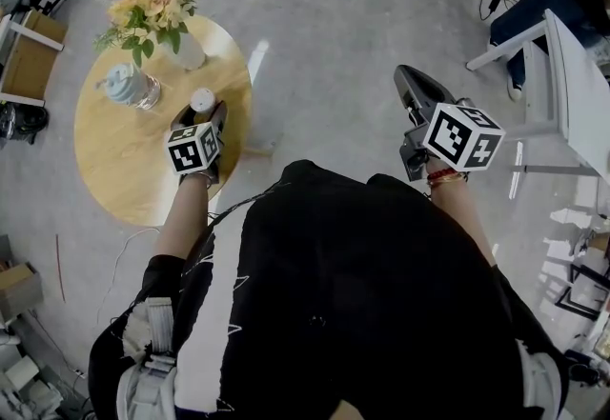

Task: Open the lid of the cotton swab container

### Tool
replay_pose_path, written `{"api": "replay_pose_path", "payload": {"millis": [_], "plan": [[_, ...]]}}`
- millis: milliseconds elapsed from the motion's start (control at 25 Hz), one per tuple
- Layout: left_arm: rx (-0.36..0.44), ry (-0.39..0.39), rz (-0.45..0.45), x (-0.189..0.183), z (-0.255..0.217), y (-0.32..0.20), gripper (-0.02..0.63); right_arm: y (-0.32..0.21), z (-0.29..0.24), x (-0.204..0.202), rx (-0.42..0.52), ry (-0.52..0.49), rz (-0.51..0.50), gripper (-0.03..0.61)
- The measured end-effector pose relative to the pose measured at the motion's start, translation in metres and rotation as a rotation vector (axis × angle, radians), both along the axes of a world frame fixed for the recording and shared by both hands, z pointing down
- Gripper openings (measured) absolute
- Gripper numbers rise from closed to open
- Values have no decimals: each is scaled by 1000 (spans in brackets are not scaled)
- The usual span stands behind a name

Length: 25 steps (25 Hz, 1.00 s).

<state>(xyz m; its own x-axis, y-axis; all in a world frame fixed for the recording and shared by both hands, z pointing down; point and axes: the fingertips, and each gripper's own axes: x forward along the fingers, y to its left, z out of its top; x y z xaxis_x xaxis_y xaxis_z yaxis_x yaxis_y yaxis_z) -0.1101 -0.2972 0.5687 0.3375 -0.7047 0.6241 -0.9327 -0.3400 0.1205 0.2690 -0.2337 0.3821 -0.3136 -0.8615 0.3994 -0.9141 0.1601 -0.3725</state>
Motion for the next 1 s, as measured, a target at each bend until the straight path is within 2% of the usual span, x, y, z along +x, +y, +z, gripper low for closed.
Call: {"api": "replay_pose_path", "payload": {"millis": [240, 520, 760, 1000], "plan": [[2, 0, 6, -1, -2, 0, 275, 1, 4, -5, -10, -4, -6, 5], [15, 18, -21, -5, -7, 3, 270, 3, 9, -9, -21, -8, -18, 5], [13, 53, -31, -6, -18, 11, 268, -1, 14, -30, -37, -19, -72, 5], [63, 112, 20, 10, -51, 13, 267, -10, 17, -62, -42, -33, -156, 6]]}}
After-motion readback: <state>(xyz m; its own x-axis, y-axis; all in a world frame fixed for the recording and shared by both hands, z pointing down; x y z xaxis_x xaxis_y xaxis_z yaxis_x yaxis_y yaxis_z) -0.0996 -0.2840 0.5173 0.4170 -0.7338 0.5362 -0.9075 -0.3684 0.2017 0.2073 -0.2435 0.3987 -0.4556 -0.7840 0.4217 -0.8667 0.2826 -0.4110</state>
